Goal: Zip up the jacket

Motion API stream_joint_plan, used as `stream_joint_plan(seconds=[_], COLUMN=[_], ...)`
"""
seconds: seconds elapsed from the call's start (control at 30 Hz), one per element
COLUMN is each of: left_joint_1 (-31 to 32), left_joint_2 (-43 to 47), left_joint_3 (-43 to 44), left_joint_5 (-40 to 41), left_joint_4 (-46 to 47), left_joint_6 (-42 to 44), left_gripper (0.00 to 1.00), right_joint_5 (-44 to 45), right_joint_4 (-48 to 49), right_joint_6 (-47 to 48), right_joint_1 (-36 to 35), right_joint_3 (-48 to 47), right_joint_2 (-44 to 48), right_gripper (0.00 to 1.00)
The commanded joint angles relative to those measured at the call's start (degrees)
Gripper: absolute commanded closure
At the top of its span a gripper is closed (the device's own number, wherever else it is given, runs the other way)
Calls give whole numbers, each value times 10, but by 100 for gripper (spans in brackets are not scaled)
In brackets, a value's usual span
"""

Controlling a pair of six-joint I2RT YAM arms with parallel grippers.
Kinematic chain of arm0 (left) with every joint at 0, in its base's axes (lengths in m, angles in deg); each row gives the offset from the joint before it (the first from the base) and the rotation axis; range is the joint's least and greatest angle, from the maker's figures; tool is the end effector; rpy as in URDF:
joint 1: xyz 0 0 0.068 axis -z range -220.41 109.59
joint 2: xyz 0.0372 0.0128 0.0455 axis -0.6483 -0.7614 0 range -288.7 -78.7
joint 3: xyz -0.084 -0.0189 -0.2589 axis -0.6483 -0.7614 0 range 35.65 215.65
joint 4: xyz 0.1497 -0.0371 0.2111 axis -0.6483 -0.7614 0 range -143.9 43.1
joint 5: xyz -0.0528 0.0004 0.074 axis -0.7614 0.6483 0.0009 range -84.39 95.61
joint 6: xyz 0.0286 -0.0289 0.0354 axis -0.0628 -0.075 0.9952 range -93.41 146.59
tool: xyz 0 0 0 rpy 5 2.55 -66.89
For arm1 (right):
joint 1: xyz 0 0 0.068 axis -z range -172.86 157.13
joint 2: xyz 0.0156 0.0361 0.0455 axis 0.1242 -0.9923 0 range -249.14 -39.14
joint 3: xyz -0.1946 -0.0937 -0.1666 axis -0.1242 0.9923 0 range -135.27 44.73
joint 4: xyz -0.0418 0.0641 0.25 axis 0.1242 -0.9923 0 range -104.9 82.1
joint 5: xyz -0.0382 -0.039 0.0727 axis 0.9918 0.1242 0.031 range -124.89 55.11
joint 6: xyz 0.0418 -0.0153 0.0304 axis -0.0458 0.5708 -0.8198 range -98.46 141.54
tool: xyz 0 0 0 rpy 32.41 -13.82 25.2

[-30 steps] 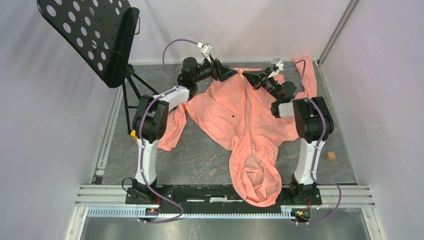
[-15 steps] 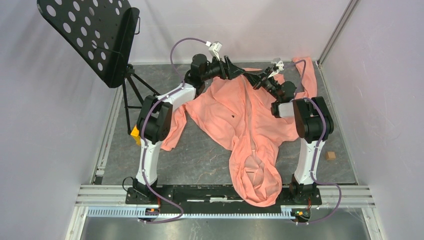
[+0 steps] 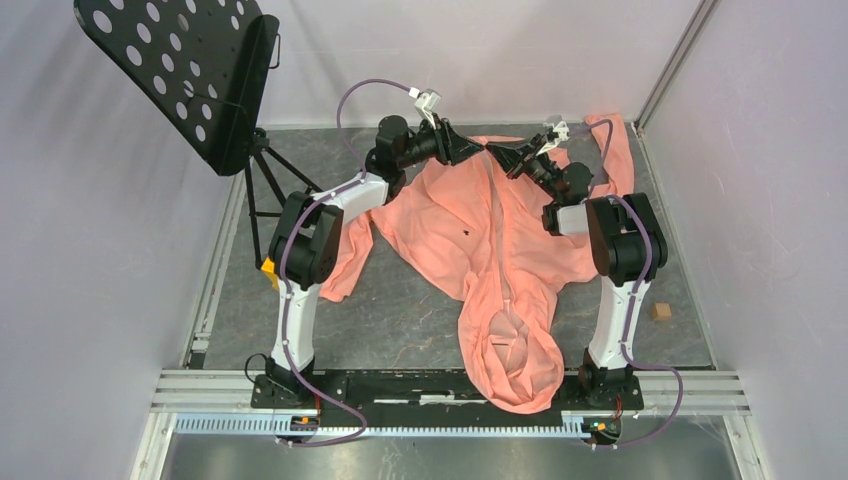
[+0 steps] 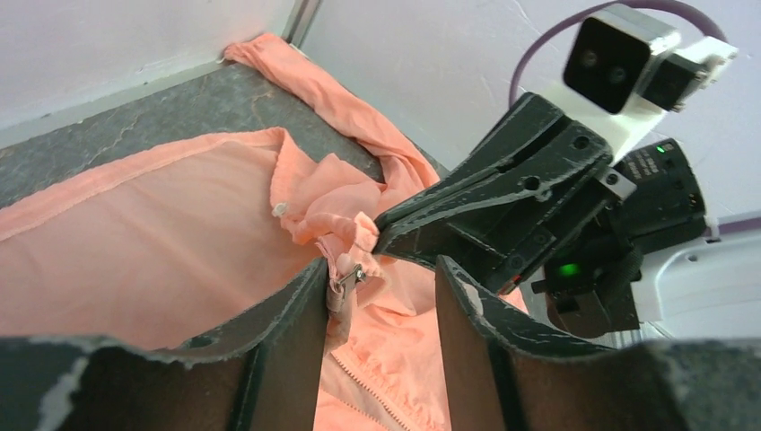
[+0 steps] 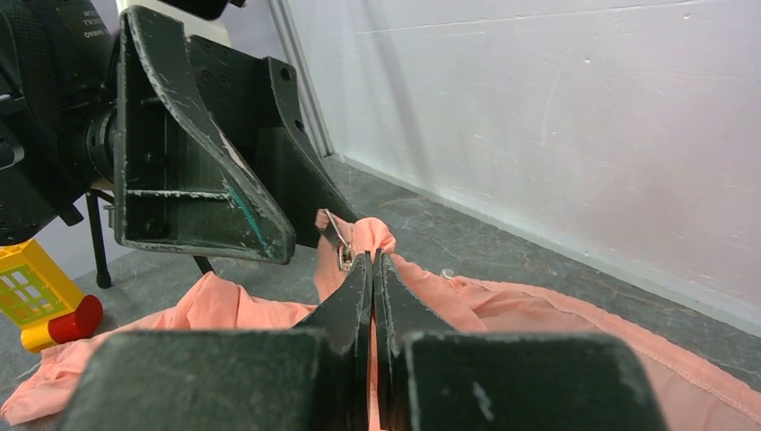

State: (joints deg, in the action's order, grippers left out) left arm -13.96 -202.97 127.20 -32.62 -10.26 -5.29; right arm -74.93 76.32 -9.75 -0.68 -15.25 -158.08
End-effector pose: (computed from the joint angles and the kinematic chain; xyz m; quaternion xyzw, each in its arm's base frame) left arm 0.4458 -0.2465 0.2568 0.2086 0.6555 -0.5317 0.4941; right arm 0.4101 0.0793 0.2087 -0.1807 0.5512 0.4383 0.6865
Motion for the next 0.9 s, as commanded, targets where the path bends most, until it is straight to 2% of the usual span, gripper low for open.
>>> stream_joint_plan(seconds=[0.0,0.1,0.17,0.23,0.57,0.63,0.7,0.73,0.87], left_joint_1=[0,-2,-5,-9,-17,-20,-24,-26,-28], left_joint_2=[15,15,18,18,2,-2,-4,-6,-17], left_joint_3=[19,16,11,10,27,32,29,32,55], left_joint_5=[-39,-34,-24,-19,-30,-30,-24,-24,-36], left_joint_4=[69,69,68,71,54,38,42,48,63], left_joint_6=[-9,-9,-12,-22,-27,-22,-28,-37,-75], left_gripper=[50,48,37,35,55,49,36,33,32], right_joint_5=[0,0,0,0,0,0,-2,-1,-3], right_joint_4=[92,98,98,98,103,103,103,103,105], right_joint_6=[-8,-15,-16,-16,-20,-20,-21,-22,-24], right_joint_1=[1,1,2,1,2,1,1,1,1], right_joint_3=[-14,-16,-16,-15,-17,-16,-17,-18,-19], right_joint_2=[-7,-9,-9,-9,-10,-10,-12,-12,-12], right_gripper=[100,100,100,100,100,100,100,100,100])
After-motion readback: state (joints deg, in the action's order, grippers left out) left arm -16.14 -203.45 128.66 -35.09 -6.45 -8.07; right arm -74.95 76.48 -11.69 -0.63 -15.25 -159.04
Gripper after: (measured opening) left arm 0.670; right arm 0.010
